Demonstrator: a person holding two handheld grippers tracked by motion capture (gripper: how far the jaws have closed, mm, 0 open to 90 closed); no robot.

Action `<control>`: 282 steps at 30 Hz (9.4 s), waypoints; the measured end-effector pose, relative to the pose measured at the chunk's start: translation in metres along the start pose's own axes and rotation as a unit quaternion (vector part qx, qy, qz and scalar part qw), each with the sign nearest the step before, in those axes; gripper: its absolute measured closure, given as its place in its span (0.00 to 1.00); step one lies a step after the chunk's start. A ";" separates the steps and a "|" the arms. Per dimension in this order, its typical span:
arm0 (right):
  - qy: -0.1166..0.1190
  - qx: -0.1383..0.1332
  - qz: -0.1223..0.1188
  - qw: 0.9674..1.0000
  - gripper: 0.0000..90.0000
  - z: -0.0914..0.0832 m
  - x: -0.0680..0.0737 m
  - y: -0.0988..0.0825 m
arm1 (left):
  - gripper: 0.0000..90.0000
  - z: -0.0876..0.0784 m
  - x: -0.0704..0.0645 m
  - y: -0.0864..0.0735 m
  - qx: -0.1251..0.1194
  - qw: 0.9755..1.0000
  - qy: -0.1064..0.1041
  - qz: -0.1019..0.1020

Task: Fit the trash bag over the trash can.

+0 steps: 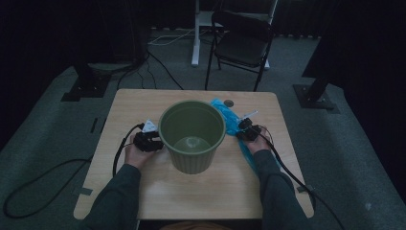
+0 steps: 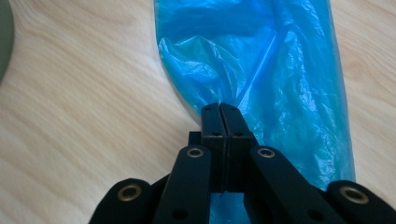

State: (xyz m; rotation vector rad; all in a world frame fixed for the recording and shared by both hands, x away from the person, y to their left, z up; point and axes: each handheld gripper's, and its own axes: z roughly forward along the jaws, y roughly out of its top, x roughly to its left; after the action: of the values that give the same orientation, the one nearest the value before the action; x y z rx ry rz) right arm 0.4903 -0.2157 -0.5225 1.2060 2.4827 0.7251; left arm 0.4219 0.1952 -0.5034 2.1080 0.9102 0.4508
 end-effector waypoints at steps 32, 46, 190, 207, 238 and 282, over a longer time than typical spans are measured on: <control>0.010 -0.161 0.005 0.987 1.00 -0.133 -0.022 0.008 | 0.59 0.001 0.001 0.001 -0.006 1.000 -0.005 -0.009; 0.014 -0.204 -0.029 0.978 1.00 -0.187 -0.012 0.028 | 0.59 0.001 0.002 0.001 -0.007 1.000 -0.007 -0.012; 0.159 -0.188 -0.171 0.954 0.76 -0.191 0.080 0.010 | 0.60 0.000 -0.004 0.006 -0.026 1.000 0.000 0.002; 0.120 -0.181 -0.161 0.963 0.99 -0.184 0.069 0.015 | 0.60 -0.008 -0.004 0.011 -0.051 0.999 -0.003 -0.009; 0.153 -0.171 -0.196 0.953 1.00 -0.172 0.090 0.047 | 0.62 -0.022 -0.019 0.020 -0.063 0.998 -0.024 0.018; 0.176 -0.185 -0.225 0.940 1.00 -0.176 0.096 0.065 | 0.66 -0.110 -0.019 0.057 -0.118 0.983 -0.121 0.069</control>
State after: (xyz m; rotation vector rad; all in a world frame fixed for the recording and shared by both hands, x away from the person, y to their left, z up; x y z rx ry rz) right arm 0.3937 -0.1605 -0.3435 0.3783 2.5825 1.2785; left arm 0.3717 0.2137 -0.3901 1.9614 0.5458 0.3436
